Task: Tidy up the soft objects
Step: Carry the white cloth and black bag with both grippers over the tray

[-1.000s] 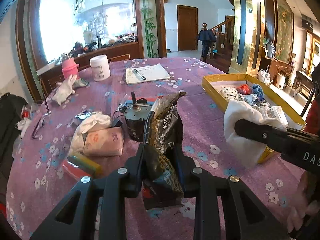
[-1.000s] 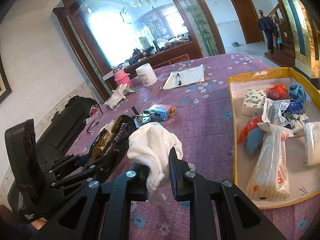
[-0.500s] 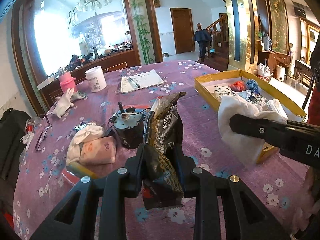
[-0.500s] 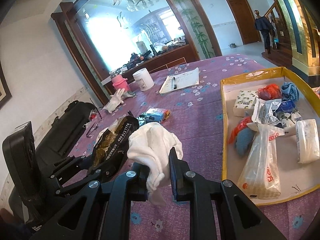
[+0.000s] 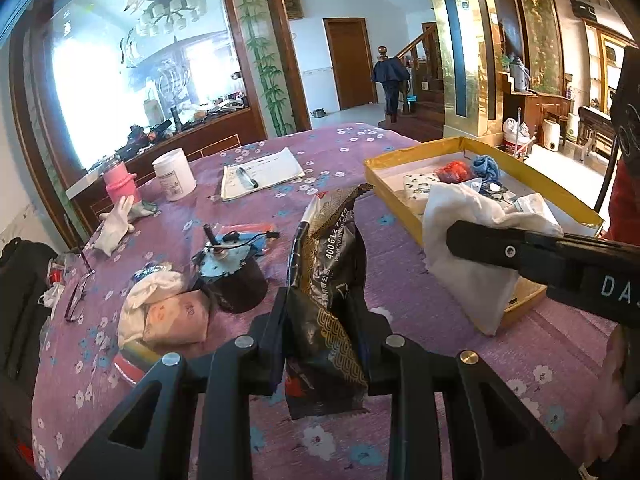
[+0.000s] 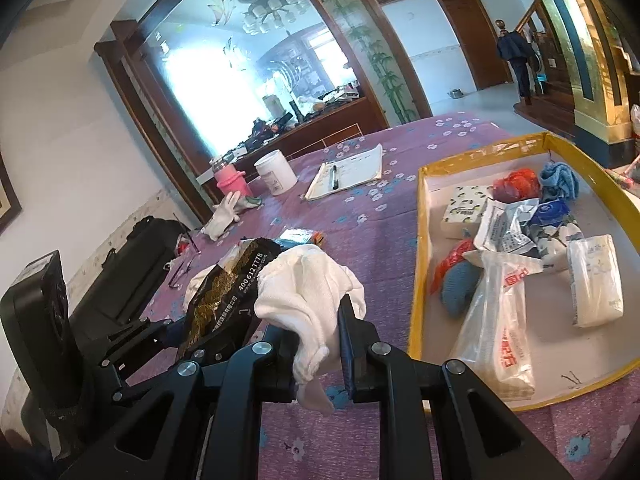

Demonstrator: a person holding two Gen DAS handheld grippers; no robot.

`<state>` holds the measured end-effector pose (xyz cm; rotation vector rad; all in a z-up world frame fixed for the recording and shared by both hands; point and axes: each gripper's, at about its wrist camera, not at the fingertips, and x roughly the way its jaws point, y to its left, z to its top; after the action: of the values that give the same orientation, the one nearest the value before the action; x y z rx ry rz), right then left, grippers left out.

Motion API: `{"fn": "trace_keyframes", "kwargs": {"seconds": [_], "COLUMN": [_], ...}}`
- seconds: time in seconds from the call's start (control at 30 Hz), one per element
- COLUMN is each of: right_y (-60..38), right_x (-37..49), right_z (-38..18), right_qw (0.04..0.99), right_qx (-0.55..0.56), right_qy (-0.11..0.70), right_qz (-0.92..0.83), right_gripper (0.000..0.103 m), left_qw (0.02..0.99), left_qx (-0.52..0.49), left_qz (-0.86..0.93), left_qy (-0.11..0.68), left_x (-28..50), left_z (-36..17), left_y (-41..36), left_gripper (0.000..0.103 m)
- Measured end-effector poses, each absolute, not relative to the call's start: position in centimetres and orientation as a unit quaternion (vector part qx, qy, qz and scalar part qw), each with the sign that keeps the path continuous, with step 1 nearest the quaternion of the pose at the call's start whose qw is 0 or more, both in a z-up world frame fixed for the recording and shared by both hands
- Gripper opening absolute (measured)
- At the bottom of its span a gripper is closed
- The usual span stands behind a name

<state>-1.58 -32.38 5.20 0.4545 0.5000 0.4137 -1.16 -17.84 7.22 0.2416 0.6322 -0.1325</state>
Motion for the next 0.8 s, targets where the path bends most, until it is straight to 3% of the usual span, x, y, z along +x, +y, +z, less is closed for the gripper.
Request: {"fn": "trace_keyframes", "kwargs": {"seconds": [0.8], "right_y": [-42.5], "right_x": [-3.7], "right_z": [4.4], "right_qw": [0.925], "right_qx": [0.294], "right_qy": [0.206], "right_qz": [0.121], "right_gripper": [0.018], "left_qw": [0.932], "left_qx": [0.142], "left_qz": [-0.127], "left_qy": [0.31], "left_x": [0.7], "left_z": [7.9], "left_y": [-25.5], "left_gripper": [0.027]}}
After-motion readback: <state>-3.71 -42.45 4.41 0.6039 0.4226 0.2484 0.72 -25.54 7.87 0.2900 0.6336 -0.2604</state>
